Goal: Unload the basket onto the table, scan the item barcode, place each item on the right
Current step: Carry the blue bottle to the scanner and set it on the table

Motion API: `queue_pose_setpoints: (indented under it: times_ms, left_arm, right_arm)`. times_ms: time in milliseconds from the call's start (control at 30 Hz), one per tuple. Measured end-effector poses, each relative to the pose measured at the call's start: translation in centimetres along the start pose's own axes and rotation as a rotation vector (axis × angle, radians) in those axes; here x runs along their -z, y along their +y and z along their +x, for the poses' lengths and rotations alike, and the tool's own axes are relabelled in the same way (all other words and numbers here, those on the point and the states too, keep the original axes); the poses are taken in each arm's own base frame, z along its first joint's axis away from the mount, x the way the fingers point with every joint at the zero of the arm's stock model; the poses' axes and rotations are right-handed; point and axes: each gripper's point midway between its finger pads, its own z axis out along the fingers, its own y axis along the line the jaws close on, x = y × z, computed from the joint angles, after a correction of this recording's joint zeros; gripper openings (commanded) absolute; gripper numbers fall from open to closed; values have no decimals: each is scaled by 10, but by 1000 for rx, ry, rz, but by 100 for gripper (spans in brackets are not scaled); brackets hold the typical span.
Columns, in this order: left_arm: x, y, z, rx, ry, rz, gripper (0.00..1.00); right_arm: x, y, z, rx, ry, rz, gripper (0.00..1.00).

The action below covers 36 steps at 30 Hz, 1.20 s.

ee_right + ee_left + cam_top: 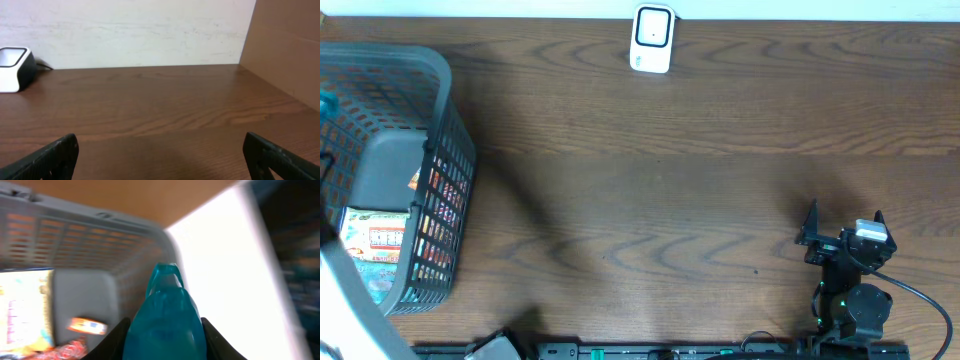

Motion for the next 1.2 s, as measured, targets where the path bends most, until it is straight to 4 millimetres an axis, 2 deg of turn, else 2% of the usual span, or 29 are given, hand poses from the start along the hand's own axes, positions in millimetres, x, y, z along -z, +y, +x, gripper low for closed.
queue_pose_setpoints:
  times_ms: [100,200,333,433,500,600,700,867,967,1067,1200]
  left_arm:
    - [41,-26,11,-2,35,165,19]
    - [67,-53,49,-53,176,304,19]
    - [81,-81,120,-159,423,409,19]
    - [79,-94,182,-265,599,422,19]
    - [74,-96,232,-361,716,398,19]
    - [63,-82,294,-503,843,312,19]
    - [48,-57,360,-686,958,209,19]
    - [25,-20,435,-963,1067,137,19]
    - [17,1,467,-1135,1121,139,19]
    - [13,17,484,-1260,1162,146,19]
    - [11,27,495,-1392,1190,193,19]
  right_arm:
    - [0,0,0,0,0,0,99]
    - [0,0,0,0,0,0,99]
    - [0,0,0,0,0,0,99]
    - [0,0,0,0,0,0,99]
    - [0,0,0,0,0,0,99]
    - [0,0,0,0,0,0,99]
    - [0,0,0,0,0,0,99]
    - [0,0,0,0,0,0,99]
    - [0,0,0,0,0,0,99]
    - [0,0,0,0,0,0,99]
    - [0,0,0,0,0,0,99]
